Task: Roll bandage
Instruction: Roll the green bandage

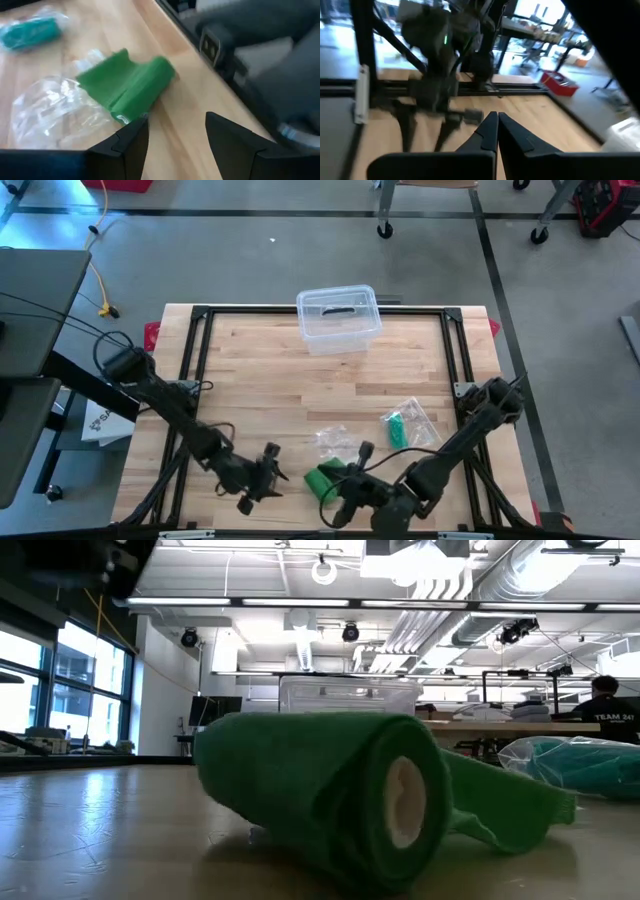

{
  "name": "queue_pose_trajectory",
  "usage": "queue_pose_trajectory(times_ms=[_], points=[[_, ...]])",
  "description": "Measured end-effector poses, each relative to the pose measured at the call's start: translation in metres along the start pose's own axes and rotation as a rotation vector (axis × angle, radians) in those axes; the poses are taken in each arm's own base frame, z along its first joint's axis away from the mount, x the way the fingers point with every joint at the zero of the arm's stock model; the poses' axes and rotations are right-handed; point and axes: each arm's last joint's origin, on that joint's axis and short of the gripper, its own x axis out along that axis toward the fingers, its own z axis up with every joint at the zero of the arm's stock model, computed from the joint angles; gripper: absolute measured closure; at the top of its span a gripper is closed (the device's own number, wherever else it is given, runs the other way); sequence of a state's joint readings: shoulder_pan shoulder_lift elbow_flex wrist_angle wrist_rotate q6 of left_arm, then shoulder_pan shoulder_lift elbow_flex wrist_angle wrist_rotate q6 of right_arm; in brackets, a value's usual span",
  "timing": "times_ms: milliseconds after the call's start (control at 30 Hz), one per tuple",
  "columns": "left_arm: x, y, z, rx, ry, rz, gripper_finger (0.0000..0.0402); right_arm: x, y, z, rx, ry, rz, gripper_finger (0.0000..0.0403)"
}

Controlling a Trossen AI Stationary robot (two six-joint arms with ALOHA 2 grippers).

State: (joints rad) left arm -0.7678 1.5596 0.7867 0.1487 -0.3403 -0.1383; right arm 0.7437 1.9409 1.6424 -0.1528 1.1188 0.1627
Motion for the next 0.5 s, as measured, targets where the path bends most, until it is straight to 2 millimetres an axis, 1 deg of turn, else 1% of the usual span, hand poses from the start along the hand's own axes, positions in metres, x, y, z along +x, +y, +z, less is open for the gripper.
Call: queue_pose_trajectory(times_ms=[67, 133, 267, 367, 500], points=[[0.013, -0.004, -0.003, 0.104, 0.032, -0.007, 0.0222, -0.005, 0.0, 0.003, 0.033, -0.002, 0.033, 0.0403], [0.025, -0.008, -0.002, 0.192, 0.045, -0.001, 0.0225, -0.012, 0.002, 0.004, 0.04, -0.005, 0.052, 0.0403], [0.044, -0.012, 0.001, 0.308, 0.065, 0.003, 0.0221, -0.024, 0.008, 0.002, 0.039, -0.01, 0.073, 0.0403], [0.048, -0.013, 0.0, 0.319, 0.099, -0.033, 0.0207, -0.029, 0.01, 0.001, 0.063, -0.008, 0.075, 0.0403], [0.045, -0.01, -0.001, 0.27, 0.152, -0.048, 0.0193, -0.029, 0.009, -0.004, 0.079, 0.017, 0.067, 0.0403]])
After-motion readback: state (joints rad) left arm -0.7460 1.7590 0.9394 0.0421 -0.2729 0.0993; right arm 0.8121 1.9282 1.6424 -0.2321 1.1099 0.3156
